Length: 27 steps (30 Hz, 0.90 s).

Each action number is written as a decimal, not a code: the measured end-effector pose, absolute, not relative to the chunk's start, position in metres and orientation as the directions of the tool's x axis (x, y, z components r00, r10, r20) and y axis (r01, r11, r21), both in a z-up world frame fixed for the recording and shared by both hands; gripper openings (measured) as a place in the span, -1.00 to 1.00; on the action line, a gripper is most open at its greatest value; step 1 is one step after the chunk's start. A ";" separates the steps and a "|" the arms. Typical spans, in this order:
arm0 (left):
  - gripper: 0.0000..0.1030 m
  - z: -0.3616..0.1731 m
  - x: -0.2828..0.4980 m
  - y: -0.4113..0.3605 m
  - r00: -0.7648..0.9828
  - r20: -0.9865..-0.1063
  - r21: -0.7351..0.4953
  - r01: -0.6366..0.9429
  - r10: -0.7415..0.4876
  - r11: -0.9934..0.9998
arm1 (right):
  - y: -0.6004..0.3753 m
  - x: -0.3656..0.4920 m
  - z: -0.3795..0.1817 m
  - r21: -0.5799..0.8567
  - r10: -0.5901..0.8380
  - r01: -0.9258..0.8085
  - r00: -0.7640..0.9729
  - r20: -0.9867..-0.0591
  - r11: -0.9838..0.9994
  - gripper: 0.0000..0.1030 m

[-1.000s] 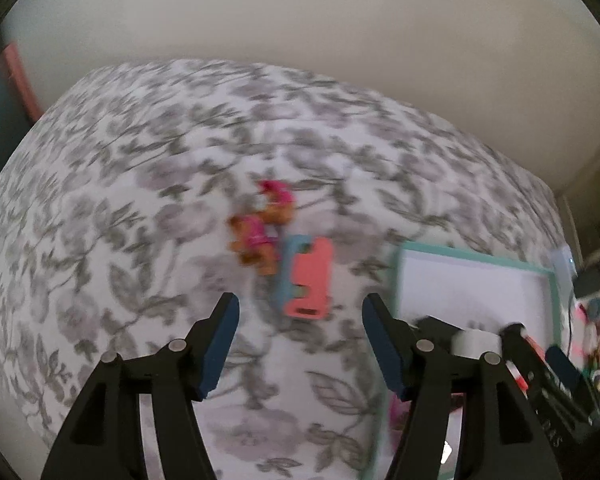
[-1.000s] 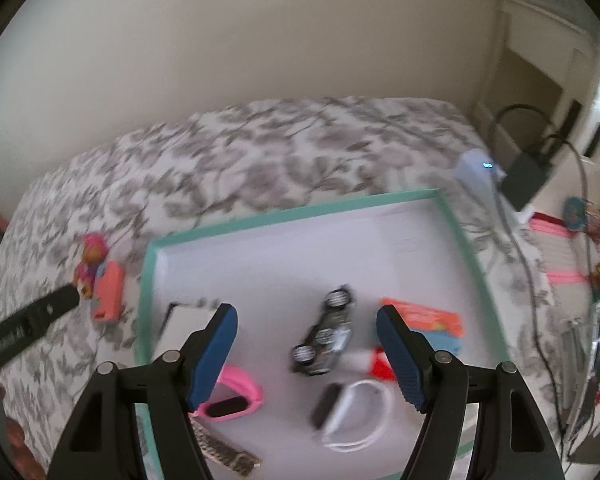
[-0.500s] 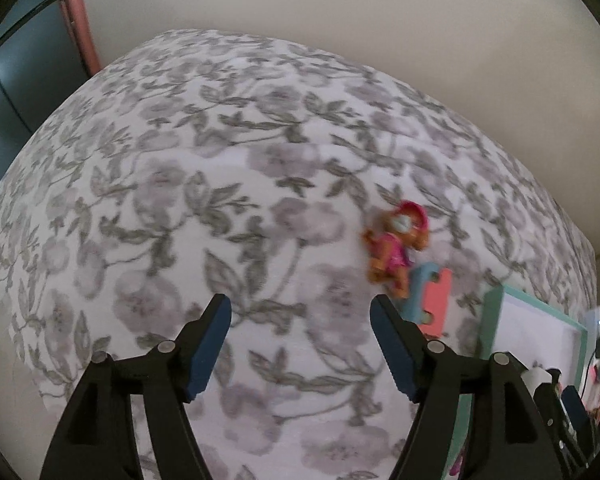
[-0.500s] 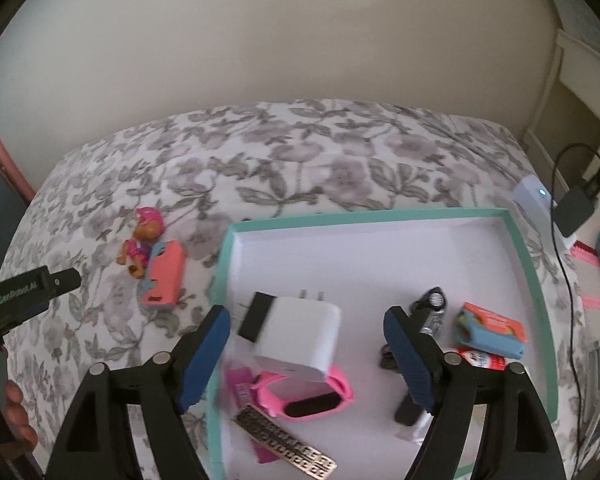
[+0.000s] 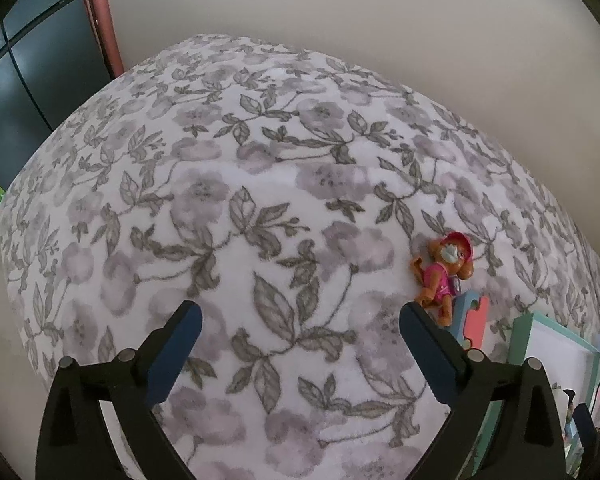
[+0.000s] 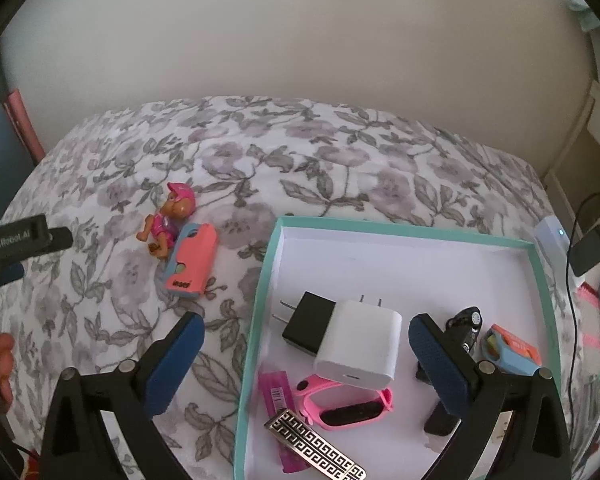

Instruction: Organize rigid objects

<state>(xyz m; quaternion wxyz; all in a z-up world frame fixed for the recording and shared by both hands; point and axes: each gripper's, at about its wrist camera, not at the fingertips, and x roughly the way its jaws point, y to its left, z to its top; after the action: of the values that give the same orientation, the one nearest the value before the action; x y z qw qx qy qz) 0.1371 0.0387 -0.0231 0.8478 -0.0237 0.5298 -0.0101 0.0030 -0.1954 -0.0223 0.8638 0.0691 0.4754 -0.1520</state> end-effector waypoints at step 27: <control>0.92 -0.059 0.185 0.039 0.341 -0.931 -0.147 -0.032 -0.127 0.989 | -0.155 0.103 -0.059 0.163 0.041 0.229 0.458 -0.888 0.960 0.24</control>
<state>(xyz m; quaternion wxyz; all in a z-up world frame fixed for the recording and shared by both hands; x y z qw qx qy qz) 0.1850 0.0387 -0.0594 0.8159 -0.0697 0.5733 -0.0291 0.1034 -0.1546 -0.0592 0.8439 0.1308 0.5173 -0.0558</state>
